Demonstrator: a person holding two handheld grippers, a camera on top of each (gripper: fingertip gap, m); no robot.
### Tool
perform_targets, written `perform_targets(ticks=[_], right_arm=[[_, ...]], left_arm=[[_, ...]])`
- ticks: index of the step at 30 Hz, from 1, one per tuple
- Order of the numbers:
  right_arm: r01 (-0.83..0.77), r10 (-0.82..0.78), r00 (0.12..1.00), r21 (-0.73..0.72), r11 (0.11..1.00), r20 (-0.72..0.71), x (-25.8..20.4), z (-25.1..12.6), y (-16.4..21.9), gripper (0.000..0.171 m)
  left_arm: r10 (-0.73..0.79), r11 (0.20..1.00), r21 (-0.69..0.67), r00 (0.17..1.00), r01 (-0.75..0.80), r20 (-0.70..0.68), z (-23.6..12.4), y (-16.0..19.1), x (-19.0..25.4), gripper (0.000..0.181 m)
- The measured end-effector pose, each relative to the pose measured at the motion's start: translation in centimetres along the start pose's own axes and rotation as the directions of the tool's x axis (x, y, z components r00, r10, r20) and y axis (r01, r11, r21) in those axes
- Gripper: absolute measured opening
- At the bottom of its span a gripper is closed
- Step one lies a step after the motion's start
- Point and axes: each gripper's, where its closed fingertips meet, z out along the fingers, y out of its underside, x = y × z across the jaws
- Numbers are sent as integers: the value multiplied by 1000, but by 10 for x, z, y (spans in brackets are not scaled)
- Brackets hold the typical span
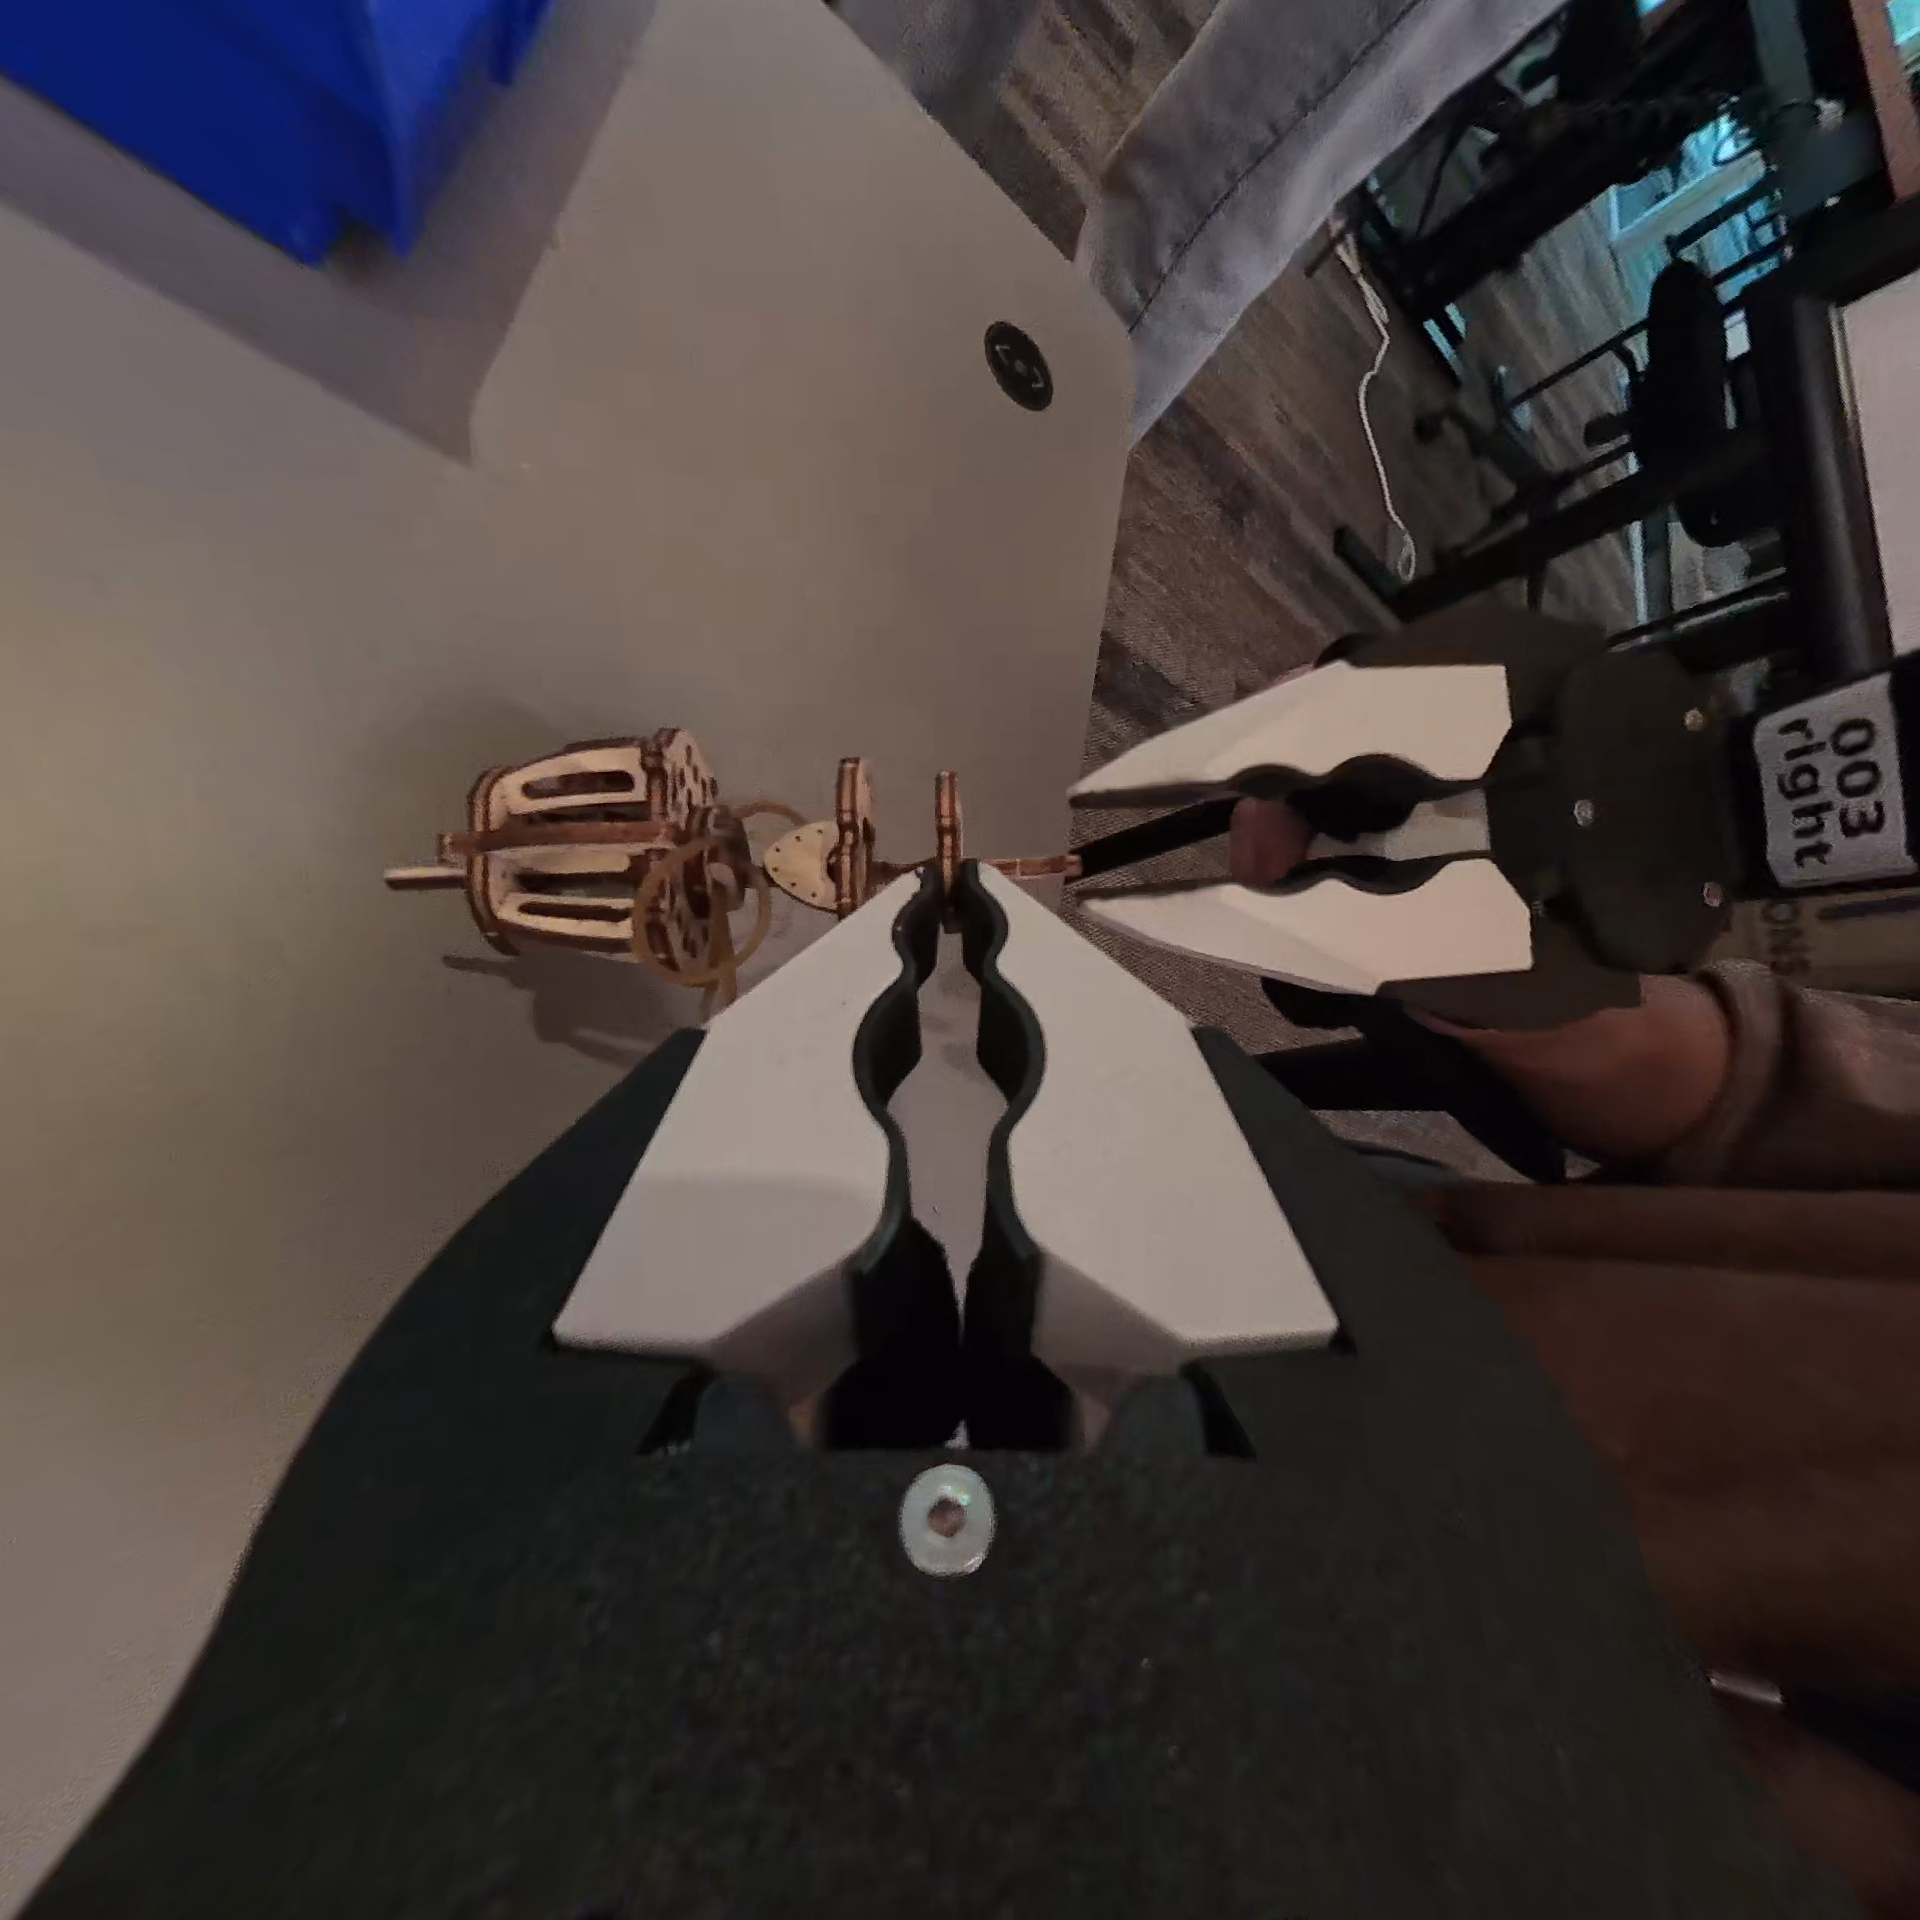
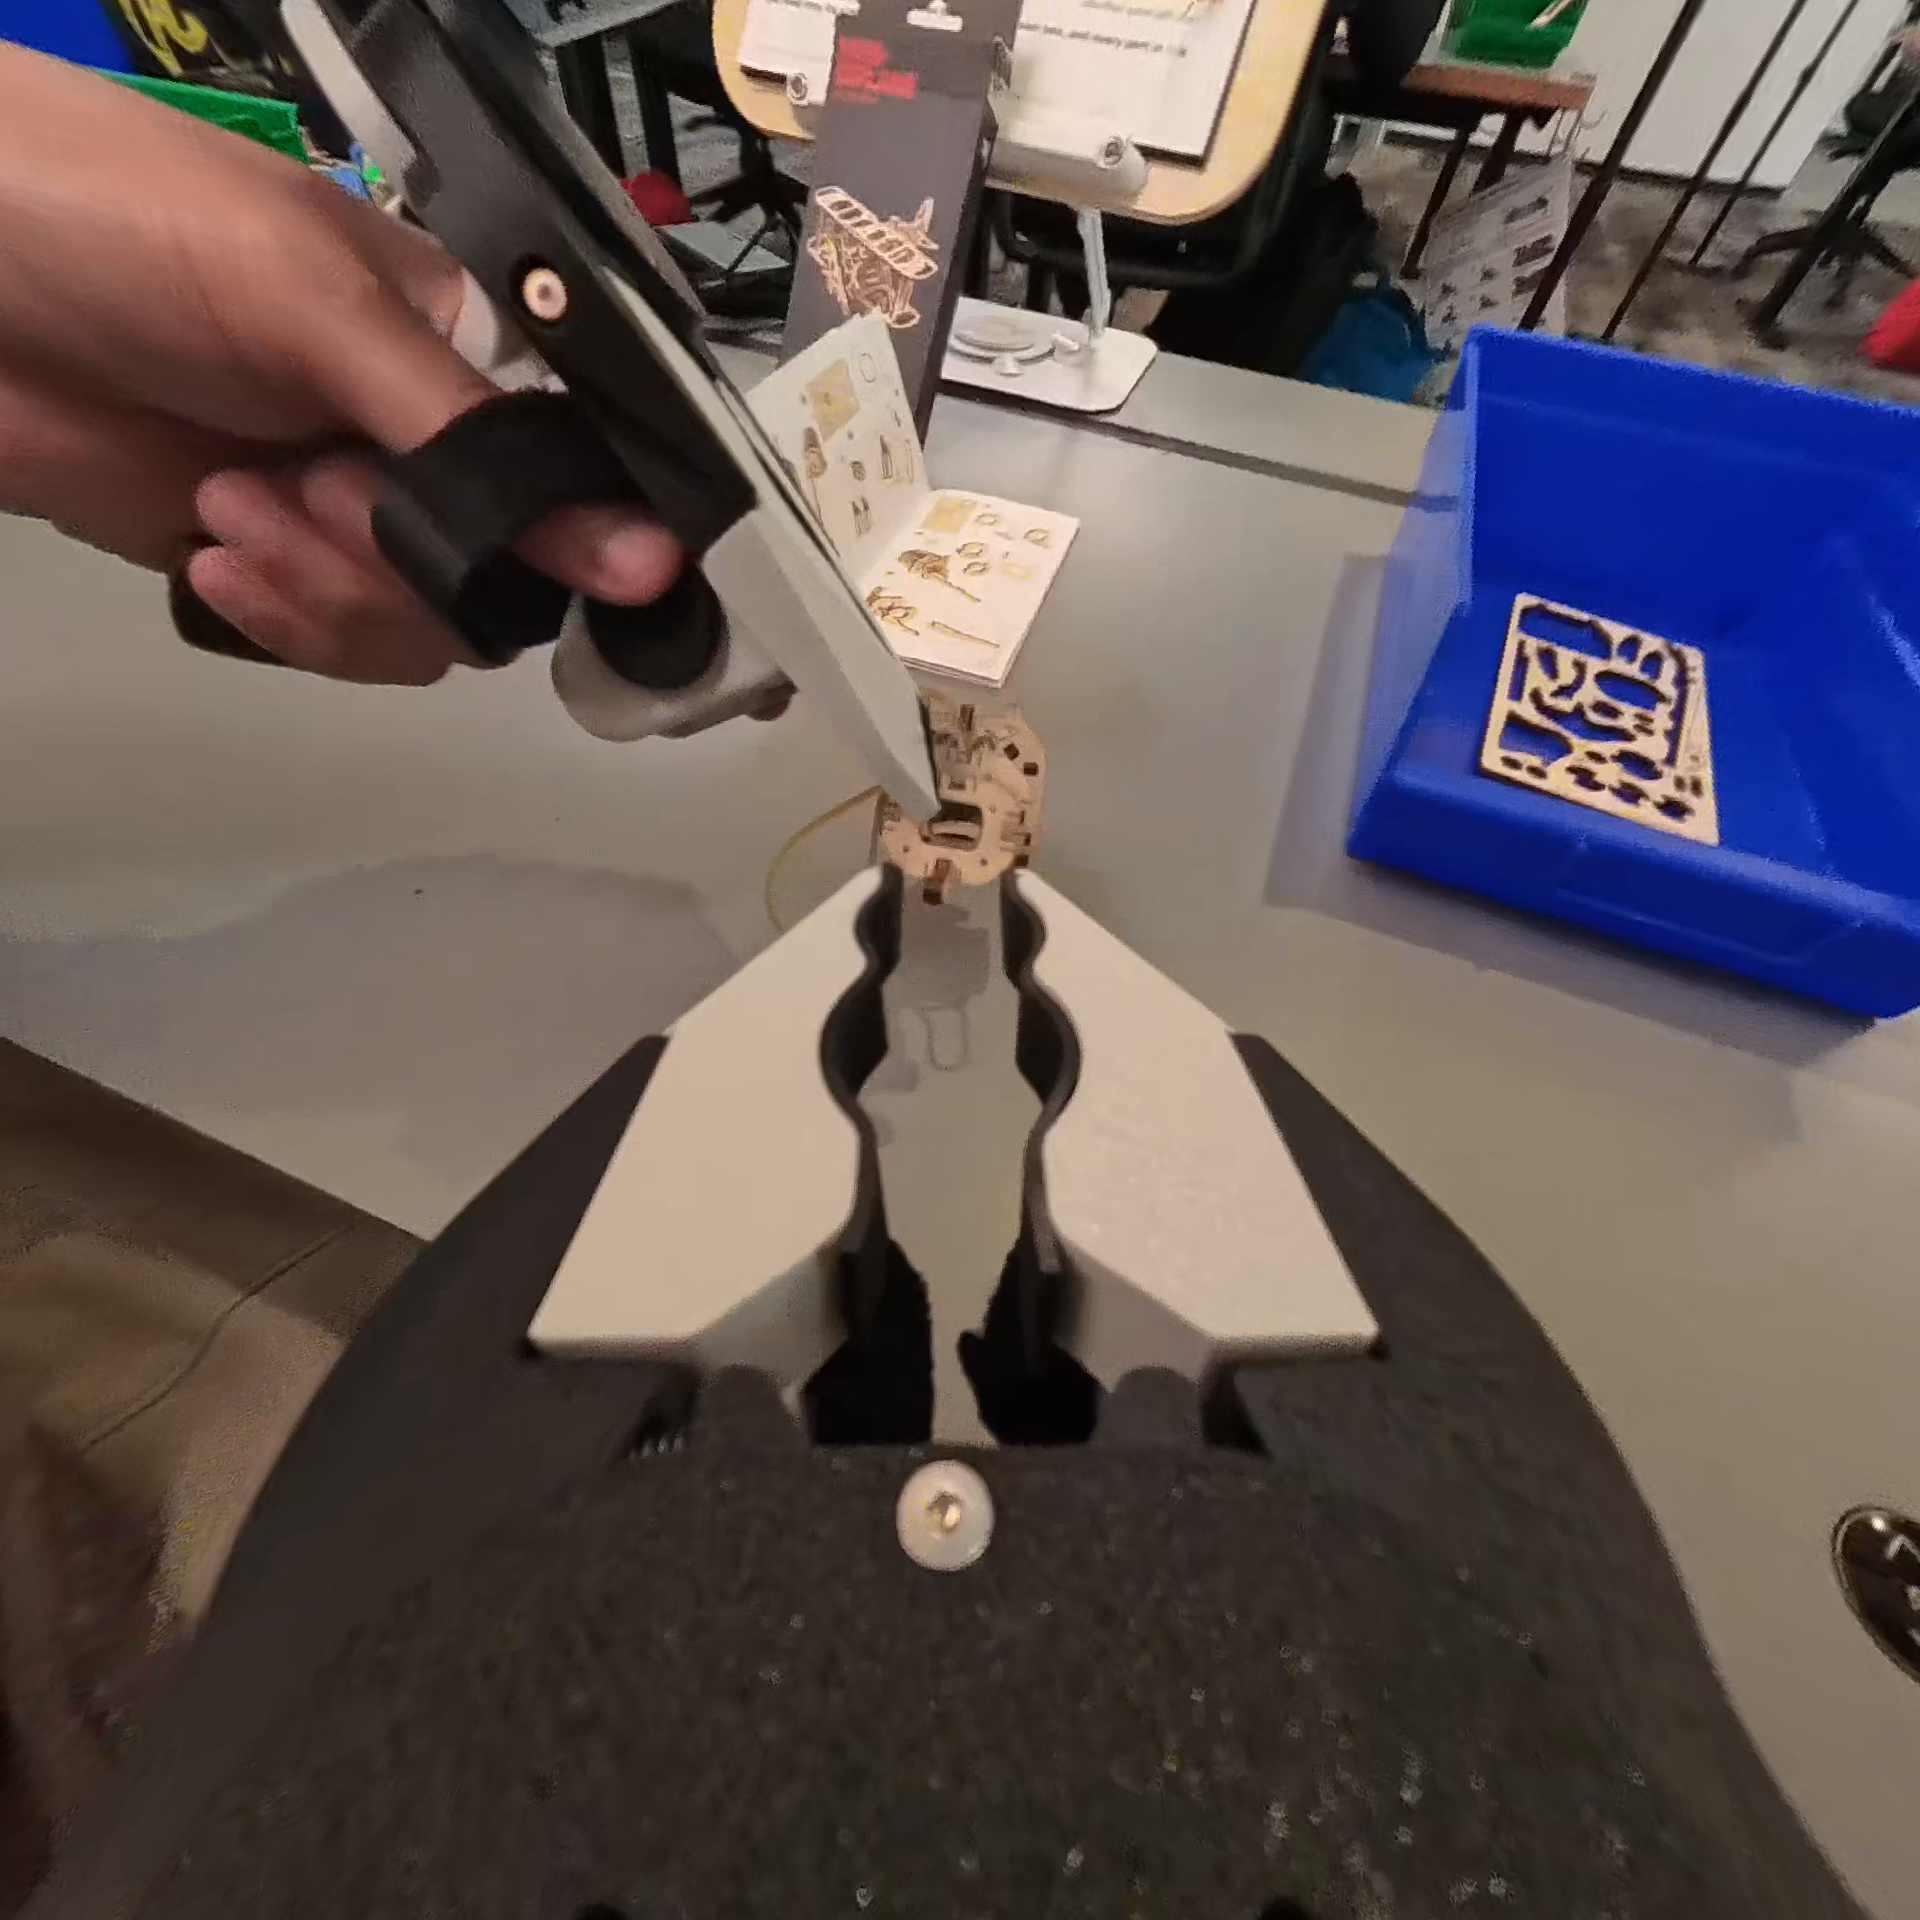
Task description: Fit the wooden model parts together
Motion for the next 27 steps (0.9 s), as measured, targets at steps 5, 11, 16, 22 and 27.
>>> perform_targets(ticks=[5, 11, 16, 22, 27], right_arm=[[-31, 32, 999, -24, 999, 41, -13, 6, 3, 18], [-22, 24, 999, -33, 999, 33, -13, 7, 4, 4], [-8, 10, 999, -60, 998, 35, -15, 12, 8, 3], [-95, 100, 991, -55, 994, 94, -10, 17, 5, 3], [-309, 319, 923, -81, 948, 217, -2, 21, 13, 2]], left_arm=[[-15, 1000, 20, 1000, 14, 17, -4, 3, 8, 2], [6, 999, 38, 998, -8, 58, -6, 7, 8, 2], [9, 999, 47, 997, -13, 81, -6, 10, 6, 2], [71, 987, 129, 986, -91, 150, -17, -2, 0, 11], [205, 925, 241, 921, -292, 331, -65, -5, 8, 36]])
